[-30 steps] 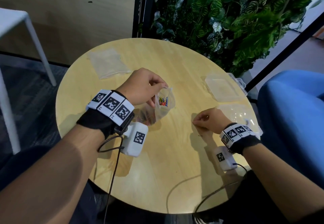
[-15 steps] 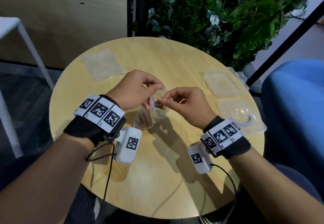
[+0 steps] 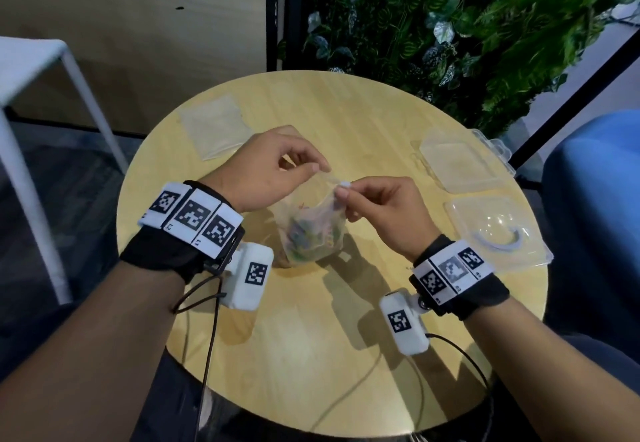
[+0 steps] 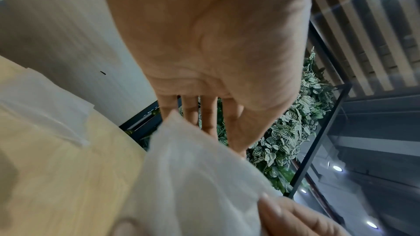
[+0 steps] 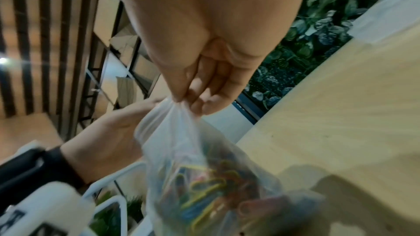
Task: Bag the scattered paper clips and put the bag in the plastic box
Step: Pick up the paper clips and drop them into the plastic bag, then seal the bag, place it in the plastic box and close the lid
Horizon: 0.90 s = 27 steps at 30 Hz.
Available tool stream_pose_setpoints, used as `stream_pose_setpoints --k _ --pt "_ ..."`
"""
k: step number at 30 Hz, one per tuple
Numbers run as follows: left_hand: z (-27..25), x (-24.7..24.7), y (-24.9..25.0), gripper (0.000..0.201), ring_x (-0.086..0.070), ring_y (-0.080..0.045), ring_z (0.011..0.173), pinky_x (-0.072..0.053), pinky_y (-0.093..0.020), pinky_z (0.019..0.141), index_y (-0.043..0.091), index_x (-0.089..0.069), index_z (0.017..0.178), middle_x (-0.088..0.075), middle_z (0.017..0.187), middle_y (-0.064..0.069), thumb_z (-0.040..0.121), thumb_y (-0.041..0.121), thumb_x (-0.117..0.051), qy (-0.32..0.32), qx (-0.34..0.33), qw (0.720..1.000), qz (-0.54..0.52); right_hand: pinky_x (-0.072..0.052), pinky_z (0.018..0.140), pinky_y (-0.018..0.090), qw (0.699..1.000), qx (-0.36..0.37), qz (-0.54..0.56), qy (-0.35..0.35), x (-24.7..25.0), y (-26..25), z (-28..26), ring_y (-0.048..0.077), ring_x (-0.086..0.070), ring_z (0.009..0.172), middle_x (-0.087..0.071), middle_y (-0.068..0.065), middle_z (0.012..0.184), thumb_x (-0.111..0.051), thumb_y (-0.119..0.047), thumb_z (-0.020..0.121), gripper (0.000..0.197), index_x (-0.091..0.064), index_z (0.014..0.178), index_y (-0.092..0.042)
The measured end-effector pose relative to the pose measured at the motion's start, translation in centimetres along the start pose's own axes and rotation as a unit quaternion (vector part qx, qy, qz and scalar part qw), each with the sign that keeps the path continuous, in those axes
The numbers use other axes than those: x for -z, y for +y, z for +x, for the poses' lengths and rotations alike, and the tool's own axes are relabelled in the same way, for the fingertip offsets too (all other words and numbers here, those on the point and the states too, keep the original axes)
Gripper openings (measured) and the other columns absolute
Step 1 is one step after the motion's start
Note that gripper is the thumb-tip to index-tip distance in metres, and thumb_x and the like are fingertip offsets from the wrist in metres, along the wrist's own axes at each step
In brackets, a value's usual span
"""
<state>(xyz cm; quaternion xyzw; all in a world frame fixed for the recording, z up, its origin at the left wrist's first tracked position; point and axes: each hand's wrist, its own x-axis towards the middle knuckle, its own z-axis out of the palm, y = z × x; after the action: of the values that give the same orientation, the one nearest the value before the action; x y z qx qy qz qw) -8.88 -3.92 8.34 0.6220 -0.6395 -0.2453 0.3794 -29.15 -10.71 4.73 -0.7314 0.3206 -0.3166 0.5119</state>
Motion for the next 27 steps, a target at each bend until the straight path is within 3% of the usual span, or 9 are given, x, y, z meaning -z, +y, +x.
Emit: stream_pose_setpoints --k 2,5,8,10,13,16,18,23,27 --pt "-0.3 0.0 0.4 0.011 -0.063 -0.008 0.099 -0.048 -0.018 0.09 0.024 -0.078 0.1 -0.068 0.104 0.007 0.091 0.023 -0.072 0.013 -0.031 0.999 -0.005 -0.052 0.057 0.026 0.999 0.023 -0.02 0.022 -0.6 -0.7 -0.3 0.014 -0.063 0.053 -0.073 0.007 0.069 -0.068 -0.018 0.088 0.018 -0.075 0.084 -0.003" --pt "-0.6 -0.4 0.9 0.005 -0.067 -0.008 0.089 -0.051 -0.018 0.086 0.021 -0.079 0.088 -0.073 0.09 0.006 0.085 0.025 -0.078 0.003 -0.049 0.999 -0.013 -0.056 0.056 0.035 0.998 0.028 -0.052 0.027 -1.5 -1.2 -0.8 0.021 -0.068 0.052 -0.074 0.006 0.067 -0.066 -0.022 0.091 0.021 -0.073 0.08 -0.006" --pt "-0.5 -0.6 0.5 0.006 -0.067 -0.007 0.081 -0.051 -0.014 0.079 0.018 -0.079 0.083 -0.073 0.082 0.005 0.084 0.024 -0.079 -0.011 -0.051 0.999 -0.005 -0.055 0.059 0.045 0.999 0.002 -0.03 0.015 -2.1 -1.0 -1.0 0.027 -0.068 0.052 -0.073 0.011 0.066 -0.064 -0.019 0.092 0.022 -0.07 0.081 -0.001" --pt "-0.4 -0.5 0.2 0.009 -0.068 -0.008 0.085 -0.05 -0.012 0.082 0.015 -0.078 0.084 -0.073 0.086 0.004 0.085 0.024 -0.078 -0.032 -0.048 0.998 -0.009 -0.055 0.059 0.048 1.0 -0.008 0.009 0.006 -2.2 -0.8 -0.9 0.029 -0.066 0.051 -0.071 0.018 0.067 -0.064 -0.015 0.092 0.022 -0.068 0.083 0.004" --pt "-0.3 -0.3 -0.3 0.012 -0.069 -0.011 0.09 -0.053 -0.018 0.089 0.012 -0.076 0.087 -0.072 0.091 0.001 0.087 0.024 -0.075 -0.043 -0.048 0.998 -0.011 -0.057 0.058 0.038 0.996 -0.029 0.078 -0.011 -2.1 -0.7 -0.7 0.026 -0.063 0.05 -0.066 0.028 0.067 -0.063 -0.008 0.091 0.019 -0.066 0.084 0.009" --pt "-0.3 0.2 -1.3 0.011 -0.068 -0.014 0.089 -0.055 -0.024 0.086 0.01 -0.076 0.088 -0.071 0.091 0.0 0.088 0.022 -0.075 -0.026 -0.025 0.999 0.02 -0.054 0.054 0.026 0.99 -0.071 0.124 0.003 -1.9 -0.5 -0.4 0.018 -0.062 0.047 -0.065 0.02 0.065 -0.061 -0.006 0.091 0.014 -0.066 0.083 0.005" --pt "-0.2 0.8 -2.1 0.012 -0.066 -0.014 0.086 -0.054 -0.026 0.08 0.01 -0.075 0.088 -0.069 0.09 0.0 0.089 0.021 -0.074 -0.012 0.003 0.999 0.048 -0.054 0.054 0.025 0.982 -0.109 0.151 0.025 -1.5 0.0 -0.1 0.015 -0.062 0.047 -0.065 0.013 0.062 -0.061 -0.007 0.091 0.014 -0.066 0.08 0.001" --pt "-0.3 2.1 -4.0 0.015 -0.062 -0.016 0.083 -0.046 -0.016 0.071 0.011 -0.075 0.089 -0.071 0.087 -0.001 0.091 0.025 -0.071 0.021 0.074 0.993 0.089 -0.05 0.052 0.02 0.952 -0.206 0.217 0.063 -1.1 2.2 0.9 0.009 -0.055 0.049 -0.064 0.004 0.063 -0.057 -0.015 0.095 0.022 -0.062 0.075 -0.008" --pt "0.5 1.1 -4.5 0.011 -0.06 -0.02 0.08 -0.045 -0.027 0.074 0.014 -0.07 0.087 -0.068 0.086 -0.005 0.094 0.023 -0.067 0.028 0.102 0.986 0.127 -0.05 0.047 0.018 0.921 -0.271 0.269 0.079 -3.2 4.1 2.0 0.008 -0.053 0.045 -0.057 0.003 0.057 -0.049 -0.015 0.099 0.023 -0.056 0.078 -0.008"
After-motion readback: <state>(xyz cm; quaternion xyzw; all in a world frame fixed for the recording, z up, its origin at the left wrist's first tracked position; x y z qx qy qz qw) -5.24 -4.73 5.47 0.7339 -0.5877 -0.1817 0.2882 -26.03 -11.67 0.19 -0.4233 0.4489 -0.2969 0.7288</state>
